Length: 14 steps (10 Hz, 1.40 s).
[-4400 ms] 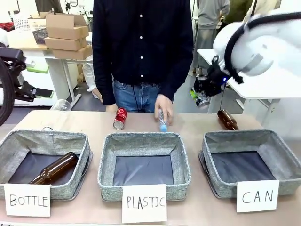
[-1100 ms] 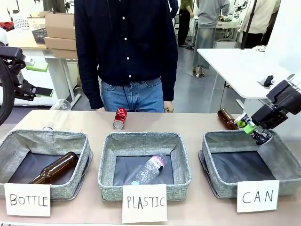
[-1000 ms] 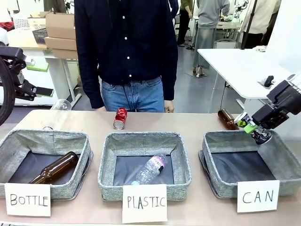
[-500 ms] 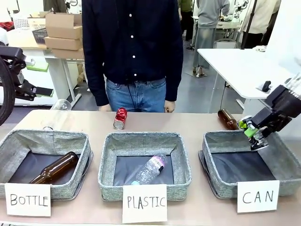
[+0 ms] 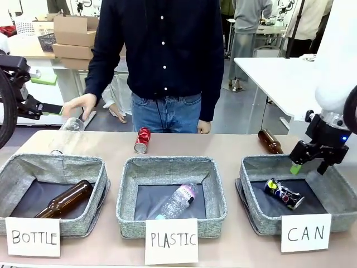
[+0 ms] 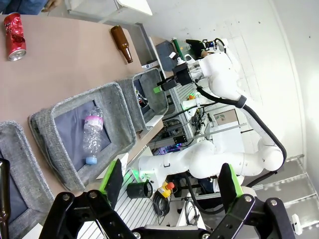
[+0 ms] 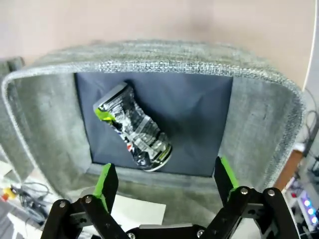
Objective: Sort the can waste into the basket.
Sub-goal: Pick up the can waste from the table and place it in the right Fabric basket.
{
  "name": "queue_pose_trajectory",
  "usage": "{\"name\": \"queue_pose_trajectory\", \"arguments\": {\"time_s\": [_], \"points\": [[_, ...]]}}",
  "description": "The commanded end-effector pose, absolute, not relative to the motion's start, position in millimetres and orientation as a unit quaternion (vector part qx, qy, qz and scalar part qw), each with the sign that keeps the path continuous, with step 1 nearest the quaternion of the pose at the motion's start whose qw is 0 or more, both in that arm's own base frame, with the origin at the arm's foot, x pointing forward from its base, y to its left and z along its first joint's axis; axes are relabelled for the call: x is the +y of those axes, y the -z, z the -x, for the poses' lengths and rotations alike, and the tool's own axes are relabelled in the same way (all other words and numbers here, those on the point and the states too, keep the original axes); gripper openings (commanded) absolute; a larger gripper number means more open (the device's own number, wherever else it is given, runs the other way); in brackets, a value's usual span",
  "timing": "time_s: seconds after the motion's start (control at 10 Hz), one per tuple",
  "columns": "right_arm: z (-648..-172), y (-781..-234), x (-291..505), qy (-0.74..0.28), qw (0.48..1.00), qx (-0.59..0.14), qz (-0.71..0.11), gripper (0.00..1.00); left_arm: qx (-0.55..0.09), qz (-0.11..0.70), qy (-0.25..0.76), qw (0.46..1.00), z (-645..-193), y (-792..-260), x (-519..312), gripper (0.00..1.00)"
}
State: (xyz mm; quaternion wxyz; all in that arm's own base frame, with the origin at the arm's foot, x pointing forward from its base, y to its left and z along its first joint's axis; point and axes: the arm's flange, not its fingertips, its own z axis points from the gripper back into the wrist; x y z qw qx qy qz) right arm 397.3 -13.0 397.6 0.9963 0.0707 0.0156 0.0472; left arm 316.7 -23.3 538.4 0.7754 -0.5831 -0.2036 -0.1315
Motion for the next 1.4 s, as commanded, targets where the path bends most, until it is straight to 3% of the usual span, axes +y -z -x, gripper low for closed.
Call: {"name": "queue_pose_trajectory", "arguments": {"time_s": [0.0,0.2,0.4,0.6,0.8,0.9,1.0,1.1,1.3], "points": [[-397.2,-403.7,-13.0,-0.049,0.994,0.020,-0.092,1.00,-0.212,0.588,0.140,0.768,-317.7,-538.2,-25.4,1.00],[-394.1,-415.7,-14.3,-0.069,0.980,-0.010,-0.187,1.00,-0.212,0.588,0.140,0.768,-317.7,-538.2,-25.4,1.00],[-385.5,-451.9,-19.0,-0.141,0.865,-0.062,-0.477,1.00,-0.212,0.588,0.140,0.768,-317.7,-538.2,-25.4,1.00],[-383.1,-490.2,-27.5,0.042,0.746,-0.120,-0.653,1.00,-0.212,0.588,0.140,0.768,-317.7,-538.2,-25.4,1.00],[-379.5,-508.6,-37.6,0.143,0.633,-0.086,-0.756,1.00,-0.212,0.588,0.140,0.768,-317.7,-538.2,-25.4,1.00],[-382.2,-511.3,-35.9,0.207,0.631,-0.080,-0.743,1.00,-0.212,0.588,0.140,0.768,-317.7,-538.2,-25.4,1.00],[-387.0,-508.9,-30.7,0.257,0.663,-0.130,-0.691,1.00,-0.212,0.588,0.140,0.768,-317.7,-538.2,-25.4,1.00],[-376.6,-518.4,-40.7,0.044,0.782,-0.064,-0.618,1.00,-0.212,0.588,0.140,0.768,-317.7,-538.2,-25.4,1.00],[-376.6,-518.4,-40.7,0.044,0.782,-0.064,-0.618,1.00,-0.212,0.588,0.140,0.768,-317.7,-538.2,-25.4,1.00]]}}
